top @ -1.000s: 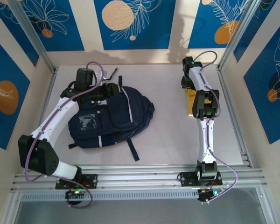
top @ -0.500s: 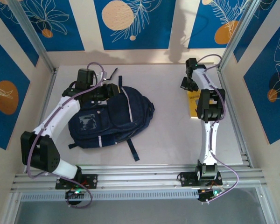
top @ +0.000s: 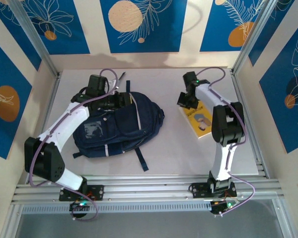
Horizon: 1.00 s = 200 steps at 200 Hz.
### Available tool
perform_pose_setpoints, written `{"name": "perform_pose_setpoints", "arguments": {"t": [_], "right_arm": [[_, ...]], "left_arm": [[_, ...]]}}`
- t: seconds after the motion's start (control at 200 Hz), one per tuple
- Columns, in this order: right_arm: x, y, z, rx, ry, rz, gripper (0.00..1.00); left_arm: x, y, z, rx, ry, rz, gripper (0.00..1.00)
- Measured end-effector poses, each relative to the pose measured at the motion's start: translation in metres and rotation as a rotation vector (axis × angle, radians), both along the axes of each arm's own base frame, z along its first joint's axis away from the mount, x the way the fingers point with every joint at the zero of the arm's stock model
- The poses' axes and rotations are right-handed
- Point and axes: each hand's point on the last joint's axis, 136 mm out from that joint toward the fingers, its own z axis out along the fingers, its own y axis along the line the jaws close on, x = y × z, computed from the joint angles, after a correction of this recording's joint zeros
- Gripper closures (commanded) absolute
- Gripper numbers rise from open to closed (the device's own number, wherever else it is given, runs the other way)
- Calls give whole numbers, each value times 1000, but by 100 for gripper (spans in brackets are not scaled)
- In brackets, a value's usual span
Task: Pack books, pencil case, and school supplies into a backpack
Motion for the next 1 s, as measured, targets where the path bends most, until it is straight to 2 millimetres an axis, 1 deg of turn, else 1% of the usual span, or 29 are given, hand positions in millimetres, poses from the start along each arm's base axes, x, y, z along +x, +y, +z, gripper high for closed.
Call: {"name": "perform_pose_setpoints", "arguments": {"t": [0.085,0.125,0.17,0.235,0.3,0.355,0.435,0.545,0.62,0.715,0.845,1.0], "right_arm": [[-26,28,7,43,-22,61,100],[-37,37,9,64,-31,80,100],[-47,42,11,86,-40,90,100],[-61,44,15,113,-58,90,100],[-74,41,19,138,-77,80,100],[-84,37,24,165,-97,66,100],[-96,36,32,219,-126,51,100],[-113,36,35,302,-154,29,100],[-123,35,34,360,-163,9,100],[-132,34,32,422,-164,-10,100],[-135,33,31,499,-172,-38,100],[-135,34,29,568,-182,-55,100]], "left_arm": [[-9,-15,-1,7,4,-31,52],[-15,-25,-1,6,4,-51,51],[-23,-39,-2,-1,6,-81,49],[-35,-63,-8,-15,23,-126,47],[-42,-86,-21,-22,53,-160,45],[-47,-104,-38,-21,89,-180,44],[-52,-124,-64,-13,151,-193,44],[-50,-150,-99,-16,233,-189,44],[-47,-165,-116,-35,277,-178,43],[-42,-182,-129,-70,315,-160,43],[-33,-198,-135,-142,350,-129,43],[-20,-216,-132,-249,370,-99,45]]}}
